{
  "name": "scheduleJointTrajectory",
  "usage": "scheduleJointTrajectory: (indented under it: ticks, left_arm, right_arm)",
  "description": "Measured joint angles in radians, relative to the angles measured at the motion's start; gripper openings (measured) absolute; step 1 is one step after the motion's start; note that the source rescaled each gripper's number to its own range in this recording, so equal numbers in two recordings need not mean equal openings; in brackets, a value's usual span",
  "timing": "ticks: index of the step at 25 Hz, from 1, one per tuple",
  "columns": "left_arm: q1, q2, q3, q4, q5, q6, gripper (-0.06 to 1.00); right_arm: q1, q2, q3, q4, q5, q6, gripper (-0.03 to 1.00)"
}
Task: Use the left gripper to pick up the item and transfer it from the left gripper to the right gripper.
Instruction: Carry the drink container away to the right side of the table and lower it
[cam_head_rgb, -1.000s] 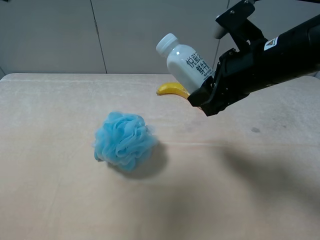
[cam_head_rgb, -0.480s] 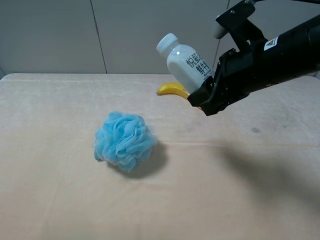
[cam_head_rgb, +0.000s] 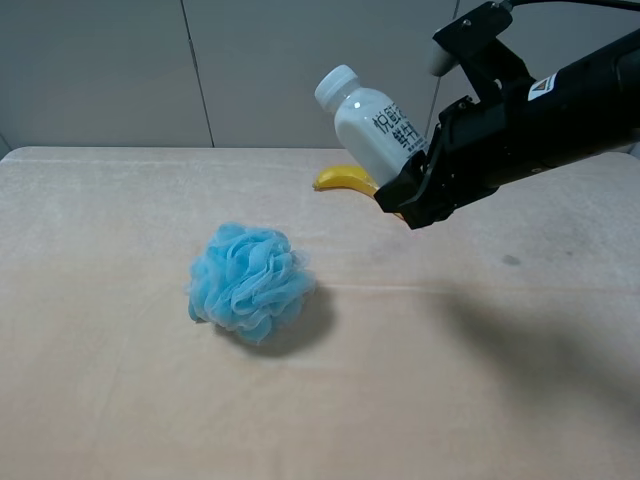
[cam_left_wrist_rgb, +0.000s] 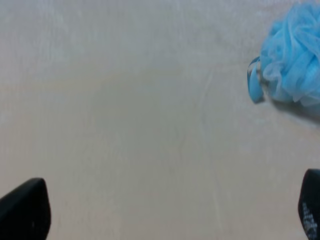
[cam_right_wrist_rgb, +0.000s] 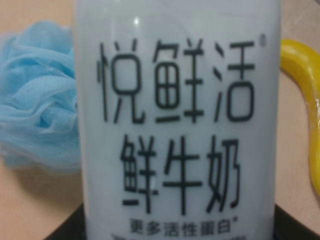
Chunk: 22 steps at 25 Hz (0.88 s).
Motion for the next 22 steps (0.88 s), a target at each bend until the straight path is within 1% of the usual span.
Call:
scheduleJointTrajectory:
  ticks: [6,9,13,22]
  left_arm:
    - [0.0,-0.133,0.08,-0.001,-0.05,0.02,0.99]
    - [0.0,-0.149,0.121,-0.023,-0.064,0.042,0.99]
    - [0.0,-0.15,0.126,-0.048,-0.07,0.076,0.99]
    - [0.0,-0.15,0.126,-0.057,-0.07,0.082,0.99]
  right_arm:
    - [0.0,0.0,0.0,0.002,0.0,0.009,0.01]
    - [0.0,0.0,0.0,0.002,0.0,0.009,0.01]
    - [0.0,0.0,0.0,0.002,0.0,0.012,0.01]
    - [0.0,0.0,0.0,0.002,-0.001,0.069,0.01]
